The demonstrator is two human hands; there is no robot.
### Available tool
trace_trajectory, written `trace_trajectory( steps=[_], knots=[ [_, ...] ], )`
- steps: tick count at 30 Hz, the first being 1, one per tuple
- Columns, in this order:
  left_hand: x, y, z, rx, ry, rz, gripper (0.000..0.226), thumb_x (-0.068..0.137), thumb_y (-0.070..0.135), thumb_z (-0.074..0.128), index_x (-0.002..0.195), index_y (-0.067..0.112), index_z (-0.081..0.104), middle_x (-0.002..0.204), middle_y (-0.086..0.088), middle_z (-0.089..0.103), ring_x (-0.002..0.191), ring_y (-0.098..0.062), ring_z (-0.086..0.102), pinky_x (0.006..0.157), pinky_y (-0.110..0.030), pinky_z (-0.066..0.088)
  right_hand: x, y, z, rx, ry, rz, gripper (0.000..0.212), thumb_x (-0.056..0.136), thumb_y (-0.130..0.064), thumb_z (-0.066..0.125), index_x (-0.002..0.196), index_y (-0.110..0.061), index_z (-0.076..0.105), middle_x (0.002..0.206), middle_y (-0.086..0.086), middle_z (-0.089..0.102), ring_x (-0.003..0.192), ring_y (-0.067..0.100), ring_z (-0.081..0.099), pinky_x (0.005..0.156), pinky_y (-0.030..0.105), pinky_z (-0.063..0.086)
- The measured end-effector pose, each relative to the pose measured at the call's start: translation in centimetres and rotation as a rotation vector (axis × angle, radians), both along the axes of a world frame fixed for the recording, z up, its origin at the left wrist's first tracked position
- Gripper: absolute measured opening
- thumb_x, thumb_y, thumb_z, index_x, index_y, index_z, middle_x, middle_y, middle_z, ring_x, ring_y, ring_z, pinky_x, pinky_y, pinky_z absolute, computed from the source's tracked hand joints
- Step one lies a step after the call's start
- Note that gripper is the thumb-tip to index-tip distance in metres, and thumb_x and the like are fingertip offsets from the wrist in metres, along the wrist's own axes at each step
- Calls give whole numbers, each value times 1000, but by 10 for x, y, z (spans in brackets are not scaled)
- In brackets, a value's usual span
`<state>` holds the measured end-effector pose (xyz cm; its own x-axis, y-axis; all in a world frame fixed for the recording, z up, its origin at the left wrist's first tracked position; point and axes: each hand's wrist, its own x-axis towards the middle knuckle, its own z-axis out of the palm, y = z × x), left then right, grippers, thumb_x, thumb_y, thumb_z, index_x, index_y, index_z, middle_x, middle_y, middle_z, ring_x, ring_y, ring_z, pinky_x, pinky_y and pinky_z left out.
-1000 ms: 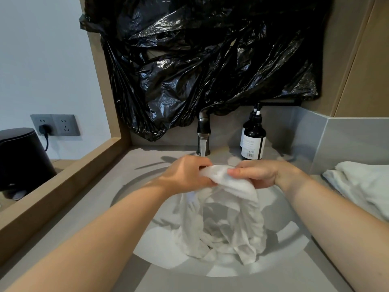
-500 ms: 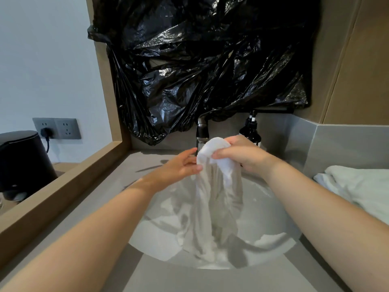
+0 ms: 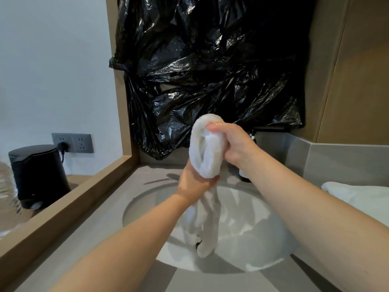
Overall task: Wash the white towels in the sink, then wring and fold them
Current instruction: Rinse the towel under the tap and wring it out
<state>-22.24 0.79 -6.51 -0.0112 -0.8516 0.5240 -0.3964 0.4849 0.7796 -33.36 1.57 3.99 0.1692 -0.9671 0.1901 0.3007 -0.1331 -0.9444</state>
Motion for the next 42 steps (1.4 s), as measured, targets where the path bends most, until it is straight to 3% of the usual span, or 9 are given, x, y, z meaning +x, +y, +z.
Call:
trace_trajectory(
  steps=[3, 6, 11, 16, 19, 23, 29, 34, 42],
  knots=[
    [16, -5, -1, 221, -199, 82, 20, 76, 12, 69, 67, 23, 55, 60, 10, 53, 59, -11, 47, 45, -17, 36, -40, 5, -18, 72, 27, 160, 36, 98, -26, 43, 99, -2, 71, 97, 13, 72, 98, 26, 65, 74, 32, 57],
    [23, -3, -2, 222, -449, 52, 14, 78, 11, 64, 81, 23, 55, 68, 11, 53, 60, -6, 46, 49, -19, 34, -85, -3, -56, 295, -45, 245, 83, 94, -64, 25, 105, 4, 70, 105, 22, 70, 93, 33, 70, 70, 42, 59],
    [20, -9, -3, 112, -595, -33, 25, 84, 18, 59, 69, 28, 42, 70, 12, 50, 69, -14, 44, 55, -21, 36, -103, -23, -133, 643, -3, 368, 63, 88, -54, 58, 118, 2, 61, 103, 22, 68, 85, 33, 70, 68, 44, 60],
    [26, -24, 1, 64, -508, -33, 27, 86, 14, 60, 71, 30, 45, 77, 16, 53, 73, -10, 47, 63, -21, 37, -68, -16, -136, 521, 177, 612, 54, 90, -28, 59, 132, 5, 49, 131, 30, 54, 113, 45, 58, 97, 55, 47],
    [34, -41, -14, 43, -669, 7, 15, 81, 21, 67, 91, 26, 57, 85, 14, 58, 82, -13, 58, 61, -18, 35, -64, -31, -131, 559, 124, 718, 81, 79, -56, 69, 135, -1, 52, 134, 30, 50, 93, 36, 66, 76, 40, 58],
    [40, -53, -31, 50, -938, 8, 23, 88, 24, 60, 111, 21, 59, 101, 1, 67, 93, -21, 62, 72, -26, 42, -68, -57, -149, 574, 354, 756, 101, 63, -88, 29, 121, -15, 67, 118, 15, 64, 81, 17, 63, 63, 22, 49],
    [32, -70, -38, 40, -1228, 29, 22, 93, 20, 51, 114, 21, 57, 112, 0, 64, 103, -25, 63, 72, -33, 46, -65, -83, -151, 394, 792, 753, 70, 45, -74, 81, 97, -26, 72, 93, 0, 66, 82, 14, 58, 74, 26, 40],
    [26, -88, -42, 111, -1350, 160, 25, 94, 19, 52, 118, 18, 56, 111, -1, 67, 101, -27, 66, 72, -36, 47, -38, -90, -129, -63, 1565, 446, 62, 81, -44, 73, 130, -27, 41, 122, 2, 57, 99, 16, 53, 85, 26, 43],
    [39, -92, -50, 402, -1064, 20, 15, 77, 18, 61, 91, 12, 62, 85, -1, 62, 89, -25, 67, 73, -32, 55, -8, -90, -155, -484, 1917, -111, 54, 74, -38, 71, 120, -19, 51, 120, 4, 56, 114, 23, 51, 90, 33, 43]
  ],
)
